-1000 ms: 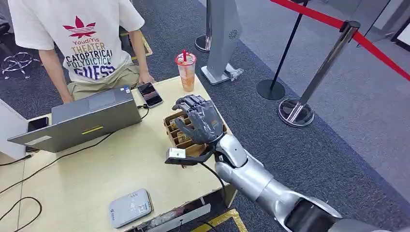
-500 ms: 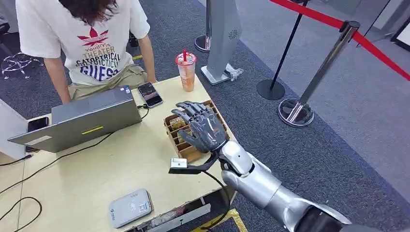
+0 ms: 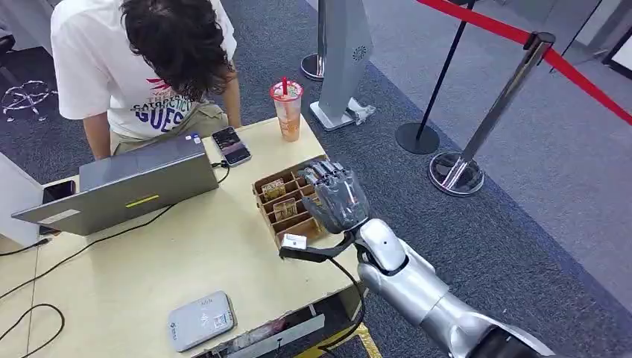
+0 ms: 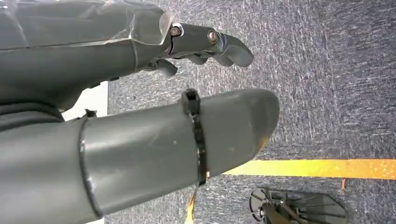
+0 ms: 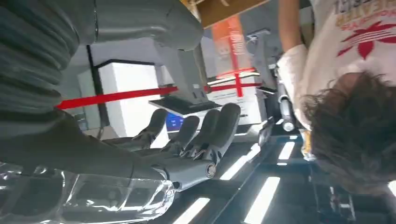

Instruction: Pass the card to the sensor for recognition and then transmit it.

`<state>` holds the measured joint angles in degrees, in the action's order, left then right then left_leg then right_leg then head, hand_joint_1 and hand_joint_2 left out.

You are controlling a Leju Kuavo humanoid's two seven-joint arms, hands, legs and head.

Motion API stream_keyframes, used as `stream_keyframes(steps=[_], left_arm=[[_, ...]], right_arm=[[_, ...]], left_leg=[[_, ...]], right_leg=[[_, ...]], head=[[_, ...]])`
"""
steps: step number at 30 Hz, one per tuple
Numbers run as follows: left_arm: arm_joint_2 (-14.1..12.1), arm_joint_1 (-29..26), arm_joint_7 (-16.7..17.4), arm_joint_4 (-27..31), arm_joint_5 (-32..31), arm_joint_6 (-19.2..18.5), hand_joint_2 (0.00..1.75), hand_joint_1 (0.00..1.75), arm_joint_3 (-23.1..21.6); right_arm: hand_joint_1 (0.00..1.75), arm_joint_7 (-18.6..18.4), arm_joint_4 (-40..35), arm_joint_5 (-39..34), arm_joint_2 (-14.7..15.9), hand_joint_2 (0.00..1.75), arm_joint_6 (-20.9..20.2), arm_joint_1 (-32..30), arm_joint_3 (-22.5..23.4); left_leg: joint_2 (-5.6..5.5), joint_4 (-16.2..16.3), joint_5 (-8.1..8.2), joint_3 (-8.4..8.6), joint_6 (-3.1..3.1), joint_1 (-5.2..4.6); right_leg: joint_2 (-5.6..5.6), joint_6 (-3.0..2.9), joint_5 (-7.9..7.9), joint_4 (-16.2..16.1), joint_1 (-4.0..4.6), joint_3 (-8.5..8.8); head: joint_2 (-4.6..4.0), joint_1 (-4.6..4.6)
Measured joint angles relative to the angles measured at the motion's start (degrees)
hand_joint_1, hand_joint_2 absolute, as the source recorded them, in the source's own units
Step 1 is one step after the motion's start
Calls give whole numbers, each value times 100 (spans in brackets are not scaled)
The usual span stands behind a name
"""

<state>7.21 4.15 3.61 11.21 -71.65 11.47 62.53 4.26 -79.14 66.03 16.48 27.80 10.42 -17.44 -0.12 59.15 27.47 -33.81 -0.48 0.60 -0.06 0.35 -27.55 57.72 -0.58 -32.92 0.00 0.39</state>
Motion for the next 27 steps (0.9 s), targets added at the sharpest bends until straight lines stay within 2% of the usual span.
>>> stream_keyframes(steps=[3, 11, 14, 16, 18, 20, 21, 27], left_arm=[[0, 1, -11, 0, -20, -17, 0, 0, 0], [-2, 2, -13, 0, -35, -55, 0, 0, 0], [-9, 1, -13, 0, -37, -59, 0, 0, 0], [-11, 2, -13, 0, -46, -63, 0, 0, 0], [-15, 3, -13, 0, -55, -66, 0, 0, 0], [-17, 2, -15, 0, -66, -68, 0, 0, 0], [-17, 3, -15, 0, -76, -68, 0, 0, 2], [-26, 4, -22, 0, -113, -70, 0, 0, 0]], right_arm=[[91, -26, 24, 24, 15, 175, -13, -69, 144], [91, -50, 184, 79, 20, 175, -79, -153, 420], [86, -48, 258, 83, 20, 175, -83, -152, 485], [93, -17, 302, 87, 20, 175, -87, -149, 500], [91, 18, 348, 87, 20, 175, -87, -148, 500], [99, 39, 393, 87, 20, 175, -98, -141, 500], [110, 46, 413, 87, 17, 175, -105, -137, 498], [112, 55, 542, 94, 11, 175, -166, -89, 472]], left_leg=[[0, 0, 0, 0, 0, 0], [1, 0, 0, 0, 0, 0], [0, 0, 0, 0, 0, 0], [1, 0, 0, 0, 0, 0], [1, 0, 0, -1, 0, 0], [0, 0, 0, -1, 0, 0], [0, 0, 0, -1, 0, 0], [0, 0, 0, -2, 0, 0]], right_leg=[[0, 0, 0, 0, 0, 0], [0, 0, 0, 0, 0, 0], [0, 0, 0, 0, 0, 0], [0, 0, 0, 0, 0, 0], [0, 0, 0, 0, 0, 0], [0, 0, 0, 0, 0, 1], [0, 0, 0, 0, 0, 1], [0, 0, 0, 0, 1, 1]], head=[[0, 0], [0, 0], [0, 2], [0, 0], [0, 0], [0, 0], [0, 0], [0, 0]])
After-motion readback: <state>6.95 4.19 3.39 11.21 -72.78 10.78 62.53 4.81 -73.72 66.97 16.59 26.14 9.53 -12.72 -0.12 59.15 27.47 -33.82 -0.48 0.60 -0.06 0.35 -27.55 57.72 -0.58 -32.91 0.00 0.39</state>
